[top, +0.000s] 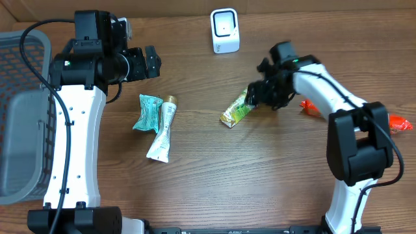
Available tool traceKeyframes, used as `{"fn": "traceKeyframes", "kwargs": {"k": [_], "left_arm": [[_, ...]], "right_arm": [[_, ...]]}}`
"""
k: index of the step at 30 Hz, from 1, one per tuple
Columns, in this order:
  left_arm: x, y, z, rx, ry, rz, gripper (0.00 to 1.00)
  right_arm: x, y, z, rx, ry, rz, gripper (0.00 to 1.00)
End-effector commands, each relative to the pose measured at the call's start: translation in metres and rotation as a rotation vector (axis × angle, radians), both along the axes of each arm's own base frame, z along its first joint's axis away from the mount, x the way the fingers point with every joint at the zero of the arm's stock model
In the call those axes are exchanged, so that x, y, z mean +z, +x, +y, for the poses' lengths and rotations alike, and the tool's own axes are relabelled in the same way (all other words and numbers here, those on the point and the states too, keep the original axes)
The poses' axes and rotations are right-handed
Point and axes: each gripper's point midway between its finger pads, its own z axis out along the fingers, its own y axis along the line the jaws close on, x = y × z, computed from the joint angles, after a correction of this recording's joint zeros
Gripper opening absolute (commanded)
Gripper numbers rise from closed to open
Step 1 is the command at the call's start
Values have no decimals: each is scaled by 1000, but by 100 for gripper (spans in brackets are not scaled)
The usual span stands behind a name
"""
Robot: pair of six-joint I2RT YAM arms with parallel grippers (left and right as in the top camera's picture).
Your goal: Scan the item barcode
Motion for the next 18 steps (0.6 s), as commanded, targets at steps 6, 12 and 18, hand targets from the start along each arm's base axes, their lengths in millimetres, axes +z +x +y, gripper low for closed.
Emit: {"fn": "traceKeyframes", "kwargs": {"k": [6,12,18], "left_arm": [[5,1,-2,-25,6,-18,100],[5,1,-2,-25,7,-18,100],[5,1,-2,-25,7,-18,100]], "right_arm": [[13,-23,39,-388,115,319,85],[-15,-23,31,-700,-138,272,98],[-27,-24,35,-809,-220,229,80]]}}
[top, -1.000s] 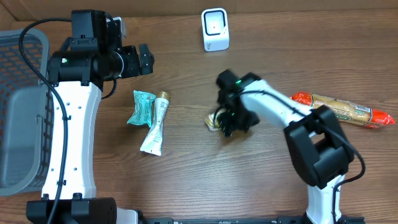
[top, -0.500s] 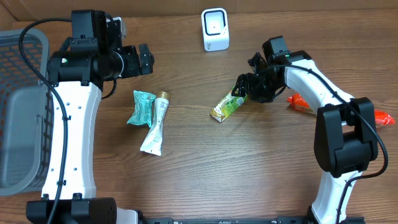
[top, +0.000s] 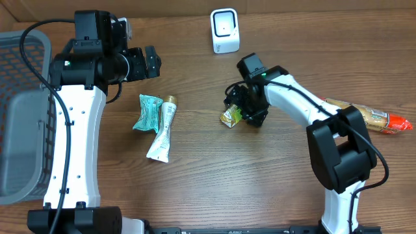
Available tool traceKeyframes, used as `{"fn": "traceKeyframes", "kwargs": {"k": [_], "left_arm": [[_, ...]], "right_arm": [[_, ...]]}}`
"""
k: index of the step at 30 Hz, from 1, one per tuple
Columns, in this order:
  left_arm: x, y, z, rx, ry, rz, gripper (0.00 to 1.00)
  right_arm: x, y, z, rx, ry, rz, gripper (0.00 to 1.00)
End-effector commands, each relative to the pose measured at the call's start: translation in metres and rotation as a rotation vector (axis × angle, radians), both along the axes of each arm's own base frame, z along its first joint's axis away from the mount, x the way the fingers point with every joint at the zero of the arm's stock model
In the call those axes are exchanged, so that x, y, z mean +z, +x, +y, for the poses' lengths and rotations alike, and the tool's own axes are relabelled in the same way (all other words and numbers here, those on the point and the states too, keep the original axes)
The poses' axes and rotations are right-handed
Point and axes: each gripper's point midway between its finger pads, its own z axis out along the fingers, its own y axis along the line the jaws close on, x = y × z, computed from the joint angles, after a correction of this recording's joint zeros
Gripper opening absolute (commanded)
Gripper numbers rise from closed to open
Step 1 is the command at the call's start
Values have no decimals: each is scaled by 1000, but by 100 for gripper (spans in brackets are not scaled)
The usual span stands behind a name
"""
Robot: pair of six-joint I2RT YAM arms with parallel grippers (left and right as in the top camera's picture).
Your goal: Scan the item barcode
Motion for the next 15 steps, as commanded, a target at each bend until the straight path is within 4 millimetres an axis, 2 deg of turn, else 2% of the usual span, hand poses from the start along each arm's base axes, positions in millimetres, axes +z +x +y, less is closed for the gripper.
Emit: {"fn": "traceKeyframes", "kwargs": {"k": [1,3,5,9,12,15], "left_arm": [[5,1,-2,-25,7,-18,100],[5,1,-2,-25,7,-18,100],[5,1,-2,-25,7,-18,100],[5,1,-2,-25,7,-18,100],[5,1,-2,-25,7,-18,100],[5,1,-2,-25,7,-18,100]], "right_arm": [[-7,7,-10,-136,-98,-31,75],[-9,7,-7,-126,-109,-41,62],[-9,5,-5,-111,-117,-46,42],[-7,3,5,25,-86,-68,4],[1,5,18,199,-15,-107,4],[15,12,18,340,-5,-150,4]]}}
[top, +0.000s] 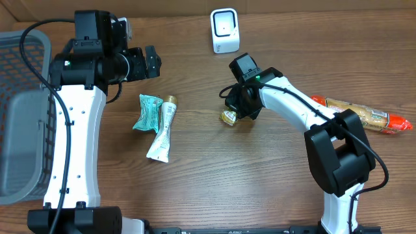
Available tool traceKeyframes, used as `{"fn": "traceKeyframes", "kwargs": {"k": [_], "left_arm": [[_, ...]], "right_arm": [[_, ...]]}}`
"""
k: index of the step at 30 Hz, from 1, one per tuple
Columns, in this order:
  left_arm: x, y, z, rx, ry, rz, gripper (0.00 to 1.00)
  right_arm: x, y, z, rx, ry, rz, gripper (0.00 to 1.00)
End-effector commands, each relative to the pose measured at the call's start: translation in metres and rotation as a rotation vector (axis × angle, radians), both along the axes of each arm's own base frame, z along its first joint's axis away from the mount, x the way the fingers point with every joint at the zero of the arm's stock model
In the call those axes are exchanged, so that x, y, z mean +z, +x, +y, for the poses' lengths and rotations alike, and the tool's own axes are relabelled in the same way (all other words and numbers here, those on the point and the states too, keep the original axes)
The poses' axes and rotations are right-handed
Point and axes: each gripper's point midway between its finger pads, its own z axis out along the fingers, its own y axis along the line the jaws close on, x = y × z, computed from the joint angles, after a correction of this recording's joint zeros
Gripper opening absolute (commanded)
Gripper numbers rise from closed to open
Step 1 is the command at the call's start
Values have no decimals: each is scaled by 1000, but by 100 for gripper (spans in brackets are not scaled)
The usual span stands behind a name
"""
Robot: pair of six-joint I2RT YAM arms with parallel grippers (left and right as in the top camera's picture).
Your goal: Scan the item barcode
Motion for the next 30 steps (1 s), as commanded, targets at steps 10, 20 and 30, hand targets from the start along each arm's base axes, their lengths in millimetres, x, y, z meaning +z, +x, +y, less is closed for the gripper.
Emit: {"fn": "traceKeyframes", "kwargs": {"k": [10,20,30], "left_arm": [[5,1,-2,-25,7,-18,100],[5,1,-2,-25,7,-17,100],[5,1,-2,-25,7,-18,100]], "right_arm": [[43,-4,-92,392,-687,-34,4],[-8,-22,-75,610,-875,49,8],[-13,-67,-22,791,-850,50,66]]}}
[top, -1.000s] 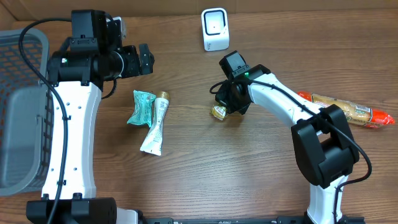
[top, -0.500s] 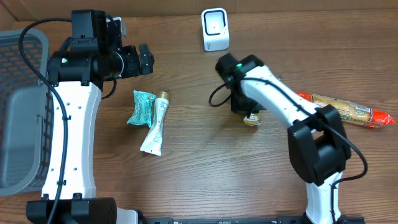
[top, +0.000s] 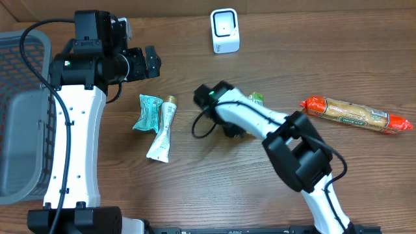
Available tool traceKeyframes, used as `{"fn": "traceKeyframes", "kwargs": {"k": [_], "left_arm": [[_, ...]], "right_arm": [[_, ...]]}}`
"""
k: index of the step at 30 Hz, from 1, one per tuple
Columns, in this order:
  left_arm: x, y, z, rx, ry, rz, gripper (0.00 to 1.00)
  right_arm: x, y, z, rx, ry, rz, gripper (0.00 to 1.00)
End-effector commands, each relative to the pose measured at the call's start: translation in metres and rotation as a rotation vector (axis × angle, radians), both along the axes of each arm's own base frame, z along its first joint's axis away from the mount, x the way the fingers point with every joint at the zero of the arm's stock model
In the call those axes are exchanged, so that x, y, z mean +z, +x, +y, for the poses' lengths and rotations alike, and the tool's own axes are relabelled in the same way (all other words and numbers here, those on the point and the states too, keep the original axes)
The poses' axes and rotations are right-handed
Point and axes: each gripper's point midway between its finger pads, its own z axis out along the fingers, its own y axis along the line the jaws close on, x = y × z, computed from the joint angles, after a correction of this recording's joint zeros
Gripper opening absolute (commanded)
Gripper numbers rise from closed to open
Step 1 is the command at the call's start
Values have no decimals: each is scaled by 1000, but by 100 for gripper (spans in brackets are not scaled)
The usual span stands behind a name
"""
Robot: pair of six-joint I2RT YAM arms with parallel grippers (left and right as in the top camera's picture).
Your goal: Scan the item barcode
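Note:
The barcode scanner point(top: 225, 30) is a small white box standing at the back of the table. Just the green tip of the green-yellow snack packet point(top: 255, 97) shows, behind my right arm's white link. My right arm point(top: 211, 96) reaches left across the middle, its wrist doubled back. A dark part of it point(top: 233, 130) shows under the link. Its fingers are hidden, so its hold on the packet cannot be told. My left gripper point(top: 151, 63) hangs open at the back left, holding nothing.
A teal packet point(top: 147, 112) and a white tube point(top: 162, 130) lie side by side left of centre. A long orange-ended sausage point(top: 354, 114) lies at the right. A grey wire basket point(top: 23, 110) stands along the left edge.
My right arm's wrist has moved left and a little down, from near the packet to left of it. The packet now shows only its green tip, further right. The left arm is unmoved.
My right gripper first met the packet's right end at centre right, with the packet lying flat. Then the wrist stood further left over the packet, which looked bunched and shorter. Now the arm covers nearly all of it. The sausage came into full view as the arm moved off.

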Motion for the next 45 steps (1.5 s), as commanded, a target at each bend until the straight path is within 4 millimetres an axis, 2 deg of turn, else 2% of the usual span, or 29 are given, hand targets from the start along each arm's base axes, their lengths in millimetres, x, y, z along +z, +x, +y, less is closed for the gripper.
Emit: {"fn": "traceKeyframes", "kwargs": {"k": [1,3,7,10,12,15,17,19,22,25,27,29,33,36,42,44,45], "left_arm": [[5,1,-2,-25,7,-18,99],[5,1,-2,-25,7,-18,99],[5,1,-2,-25,7,-18,100],[5,1,-2,-25,7,-18,99],[5,1,-2,-25,7,-18,100],[5,1,-2,-25,7,-18,99],[5,1,-2,-25,7,-18,99],[5,1,-2,-25,7,-18,99],[5,1,-2,-25,7,-18,100],[5,1,-2,-25,7,-18,100],[5,1,-2,-25,7,-18,100],[5,1,-2,-25,6,-18,99],[5,1,-2,-25,7,-18,100],[5,1,-2,-25,7,-18,99],[5,1,-2,-25,7,-18,99],[5,1,-2,-25,7,-18,100],[5,1,-2,-25,7,-18,100]], "right_arm": [[0,-19,21,66,1,27,69],[1,-27,28,95,-8,35,77],[13,-30,40,101,1,13,78],[36,-20,46,9,48,-57,79],[58,-10,45,-73,94,-117,80],[91,3,34,-227,180,-189,87],[98,7,26,-293,251,-159,94],[94,8,19,-351,308,-87,100],[76,4,13,-361,412,82,100],[55,-4,6,-405,465,179,100],[41,-12,11,-403,518,247,100],[28,-22,24,-373,596,318,100],[12,-29,25,-365,602,333,100],[4,-31,18,-367,575,326,100],[-3,-29,-4,-353,462,275,83],[-4,-25,-11,-343,427,247,73],[-4,-20,-15,-334,405,221,64]]}}
